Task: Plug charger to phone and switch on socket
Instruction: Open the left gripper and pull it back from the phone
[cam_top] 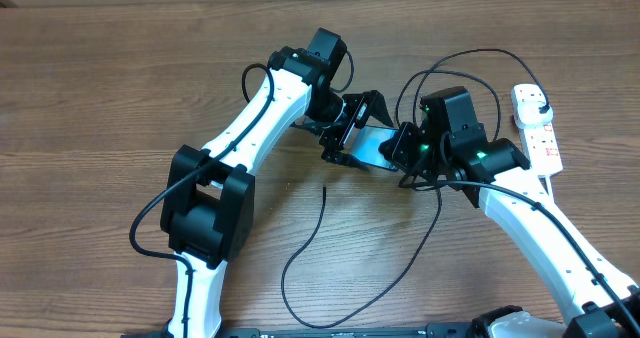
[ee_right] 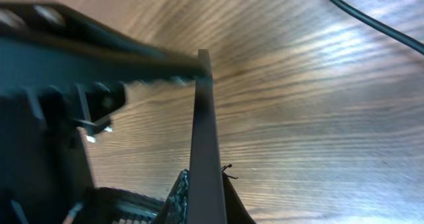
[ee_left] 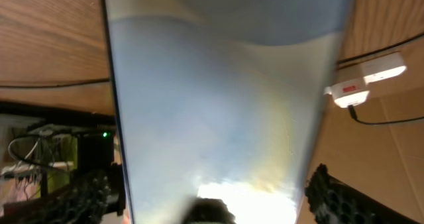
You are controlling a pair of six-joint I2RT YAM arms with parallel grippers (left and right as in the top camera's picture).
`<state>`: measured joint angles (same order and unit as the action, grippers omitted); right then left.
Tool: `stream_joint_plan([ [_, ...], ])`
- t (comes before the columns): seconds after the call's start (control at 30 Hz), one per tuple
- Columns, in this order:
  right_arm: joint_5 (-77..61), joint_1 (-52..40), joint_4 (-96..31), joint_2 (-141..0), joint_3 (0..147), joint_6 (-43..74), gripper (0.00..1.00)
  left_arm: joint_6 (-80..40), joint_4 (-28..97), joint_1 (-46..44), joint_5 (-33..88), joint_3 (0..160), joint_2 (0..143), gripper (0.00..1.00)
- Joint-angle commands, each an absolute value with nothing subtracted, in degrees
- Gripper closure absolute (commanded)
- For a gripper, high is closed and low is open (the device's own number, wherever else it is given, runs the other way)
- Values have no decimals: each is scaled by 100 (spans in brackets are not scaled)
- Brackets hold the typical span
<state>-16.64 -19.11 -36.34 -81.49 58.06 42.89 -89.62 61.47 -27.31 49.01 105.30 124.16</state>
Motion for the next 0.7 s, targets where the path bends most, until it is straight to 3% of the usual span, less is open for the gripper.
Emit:
stream_joint_plan([
  [0.0, -1673, -1855, -3614, -8141, 5927, 4222, 96, -8842, 6123, -2681, 4762, 10707, 12136, 0],
  [0.23, -1678, -1752, -3618, -8141, 5927, 4222, 96, -8204, 6123, -2418, 4812, 10707, 12136, 0],
  [0.67, -2126, -1490, -3568, -8138, 5929, 4353, 96, -4696, 6143, -1356, 6025, 10707, 12136, 0],
])
